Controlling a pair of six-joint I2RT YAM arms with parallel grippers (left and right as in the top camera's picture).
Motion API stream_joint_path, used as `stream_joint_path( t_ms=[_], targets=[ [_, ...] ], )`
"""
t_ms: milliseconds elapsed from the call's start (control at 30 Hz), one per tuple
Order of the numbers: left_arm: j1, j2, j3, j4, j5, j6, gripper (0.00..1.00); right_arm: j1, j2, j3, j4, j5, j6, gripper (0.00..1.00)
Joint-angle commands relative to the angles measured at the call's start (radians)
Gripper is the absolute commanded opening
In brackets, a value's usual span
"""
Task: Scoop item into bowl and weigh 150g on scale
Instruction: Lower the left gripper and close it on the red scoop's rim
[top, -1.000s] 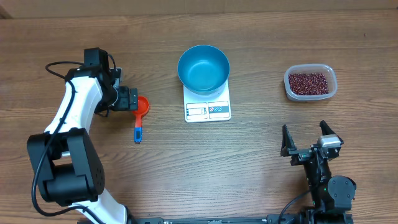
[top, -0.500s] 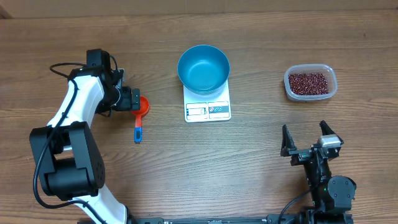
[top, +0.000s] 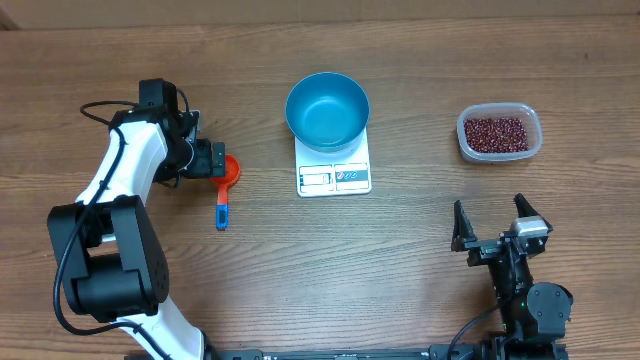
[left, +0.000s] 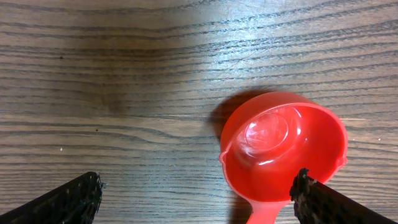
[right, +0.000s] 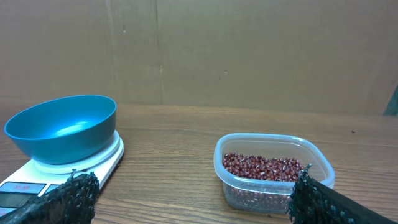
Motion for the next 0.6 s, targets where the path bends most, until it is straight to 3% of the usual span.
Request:
stream_joint_path(
  t_ms=[0,567],
  targets=[
    [0.002,0.008,0.021,0.003,0.013,0.012,1.00,0.006,-0.008,-0.010,0.005,0.010,0.006,1.00],
    [0.002,0.008,0.005,0.018,0.013,0.012,1.00,0.006,-0.008,-0.010,0.005,0.010,0.006,1.00]
  ],
)
